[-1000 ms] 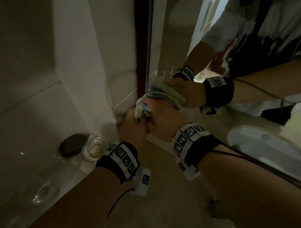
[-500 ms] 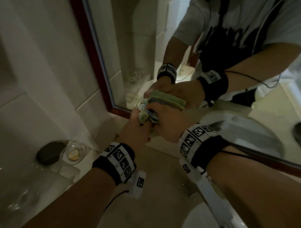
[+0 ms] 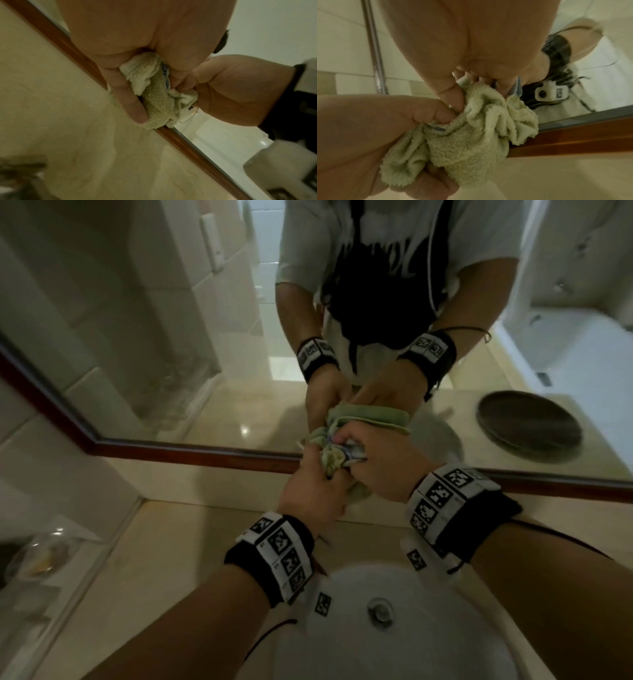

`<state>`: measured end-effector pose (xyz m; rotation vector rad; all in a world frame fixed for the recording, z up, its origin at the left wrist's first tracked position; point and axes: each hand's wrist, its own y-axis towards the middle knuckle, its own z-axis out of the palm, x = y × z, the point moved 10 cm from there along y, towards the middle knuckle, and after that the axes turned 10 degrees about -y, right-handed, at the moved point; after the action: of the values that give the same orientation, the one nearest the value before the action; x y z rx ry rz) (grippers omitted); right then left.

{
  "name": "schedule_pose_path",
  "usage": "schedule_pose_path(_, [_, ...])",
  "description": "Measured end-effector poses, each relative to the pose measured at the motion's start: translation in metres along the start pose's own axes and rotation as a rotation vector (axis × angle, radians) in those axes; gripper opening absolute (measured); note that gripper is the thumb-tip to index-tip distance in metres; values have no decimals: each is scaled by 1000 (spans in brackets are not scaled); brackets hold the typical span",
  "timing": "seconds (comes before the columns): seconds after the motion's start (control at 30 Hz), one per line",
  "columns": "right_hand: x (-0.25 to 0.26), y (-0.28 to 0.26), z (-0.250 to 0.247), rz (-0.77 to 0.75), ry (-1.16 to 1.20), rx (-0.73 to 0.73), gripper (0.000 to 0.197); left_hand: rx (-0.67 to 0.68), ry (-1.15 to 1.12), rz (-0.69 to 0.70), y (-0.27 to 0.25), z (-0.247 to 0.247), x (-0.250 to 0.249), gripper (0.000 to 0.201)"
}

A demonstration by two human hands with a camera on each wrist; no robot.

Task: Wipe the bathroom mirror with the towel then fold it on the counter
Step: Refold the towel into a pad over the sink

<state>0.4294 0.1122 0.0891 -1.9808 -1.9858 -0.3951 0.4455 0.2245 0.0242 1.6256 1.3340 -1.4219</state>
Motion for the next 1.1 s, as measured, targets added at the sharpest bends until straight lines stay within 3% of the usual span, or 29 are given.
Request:
schedule_pose_path(0.23, [-138,-79,-65,143,-34,-46,30,132,-37,36,-15,176,-36,42])
schedule_pose_path(0.4, [-238,-136,-106,248,-11,-77,33,176,-52,47,-26,298,-53,57])
schedule_pose_path(0.53, [-296,-176,-137,304,-7,-121,34,244,-86,27,-32,380,-65,56])
schedule_pose_path(0.8, [-410,-247,-182,502,-37,-228,38,321,-18,31,-43,519,-92,56])
schedule_pose_path(0.97, [-482,-289,-204,613,27,-392,25,379,73,125,-44,600,-117,53])
schedule_pose_path(1.1, [-539,-325,-219,831,-100,-388,25,574,90,-14,-52,667,-121,66])
